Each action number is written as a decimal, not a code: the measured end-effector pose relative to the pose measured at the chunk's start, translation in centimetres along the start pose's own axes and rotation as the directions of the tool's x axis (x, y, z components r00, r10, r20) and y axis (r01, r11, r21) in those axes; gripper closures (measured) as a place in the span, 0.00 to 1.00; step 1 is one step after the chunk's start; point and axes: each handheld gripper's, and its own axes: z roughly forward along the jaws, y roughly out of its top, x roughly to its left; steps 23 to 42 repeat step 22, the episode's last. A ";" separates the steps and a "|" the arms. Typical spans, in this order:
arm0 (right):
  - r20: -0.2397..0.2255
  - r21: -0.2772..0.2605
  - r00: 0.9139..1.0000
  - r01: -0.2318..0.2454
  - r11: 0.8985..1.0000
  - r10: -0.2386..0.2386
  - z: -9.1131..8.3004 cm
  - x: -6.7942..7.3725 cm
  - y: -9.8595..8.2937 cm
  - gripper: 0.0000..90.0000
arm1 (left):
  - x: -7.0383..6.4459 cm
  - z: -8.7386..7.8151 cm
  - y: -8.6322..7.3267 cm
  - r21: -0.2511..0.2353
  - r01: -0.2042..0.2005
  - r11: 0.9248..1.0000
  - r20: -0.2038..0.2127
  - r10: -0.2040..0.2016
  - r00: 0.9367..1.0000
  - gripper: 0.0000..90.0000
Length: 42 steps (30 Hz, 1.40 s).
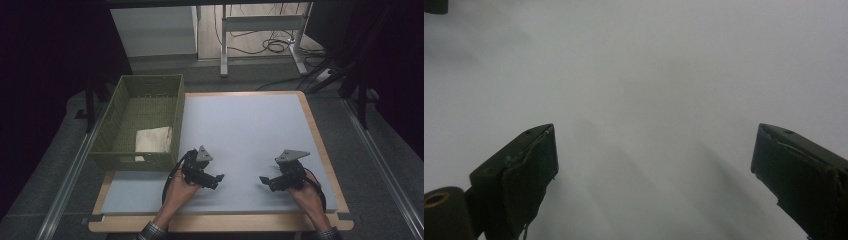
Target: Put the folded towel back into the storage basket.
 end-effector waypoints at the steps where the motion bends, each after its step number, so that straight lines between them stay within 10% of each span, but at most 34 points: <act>1: 0.000 0.003 1.000 0.003 1.000 -0.003 0.1 0.1 -0.1 0.06 | 0.0 0.0 -0.3 0.003 0.005 1.000 0.000 -0.005 1.000 0.02; 13: 0.003 0.025 1.000 0.015 1.000 -0.015 0.7 0.5 -1.2 0.06 | 0.5 0.3 -2.9 0.044 0.035 0.998 -0.018 -0.034 0.999 0.01; 42: 0.010 0.025 1.000 0.019 0.999 -0.019 0.8 0.6 -1.3 0.06 | 0.5 0.4 -3.0 0.045 0.032 0.998 -0.024 -0.031 0.999 0.00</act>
